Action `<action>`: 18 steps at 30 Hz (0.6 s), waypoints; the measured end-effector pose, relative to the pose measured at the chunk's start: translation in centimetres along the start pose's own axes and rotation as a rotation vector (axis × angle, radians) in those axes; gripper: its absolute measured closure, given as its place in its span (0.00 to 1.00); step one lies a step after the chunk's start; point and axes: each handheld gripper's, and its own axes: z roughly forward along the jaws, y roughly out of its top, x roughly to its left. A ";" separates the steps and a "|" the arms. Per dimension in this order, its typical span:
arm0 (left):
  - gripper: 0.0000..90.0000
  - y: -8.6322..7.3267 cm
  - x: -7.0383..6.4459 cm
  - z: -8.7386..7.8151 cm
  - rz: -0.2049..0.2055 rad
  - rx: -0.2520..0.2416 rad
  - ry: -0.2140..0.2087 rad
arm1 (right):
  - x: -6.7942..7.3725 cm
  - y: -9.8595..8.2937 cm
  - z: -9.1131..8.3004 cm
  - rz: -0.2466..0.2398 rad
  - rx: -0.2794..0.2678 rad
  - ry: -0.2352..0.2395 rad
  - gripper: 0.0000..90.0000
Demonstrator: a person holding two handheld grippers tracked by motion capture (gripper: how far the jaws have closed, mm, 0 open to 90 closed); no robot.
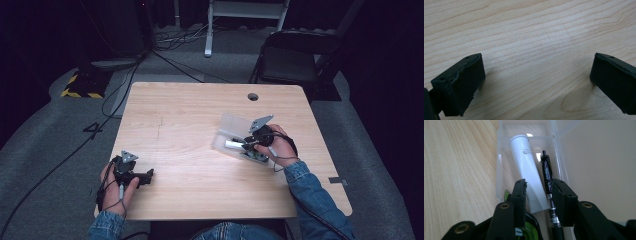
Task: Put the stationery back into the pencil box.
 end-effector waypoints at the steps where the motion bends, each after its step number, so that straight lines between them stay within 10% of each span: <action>1: 0.00 0.0 0.0 0.0 0.000 0.000 0.000 | 0.0 0.0 -0.2 0.002 -0.007 0.005 0.72; 18: 0.00 0.0 0.0 0.0 0.000 0.000 0.000 | 0.6 0.7 -4.0 0.043 -0.139 -0.020 0.60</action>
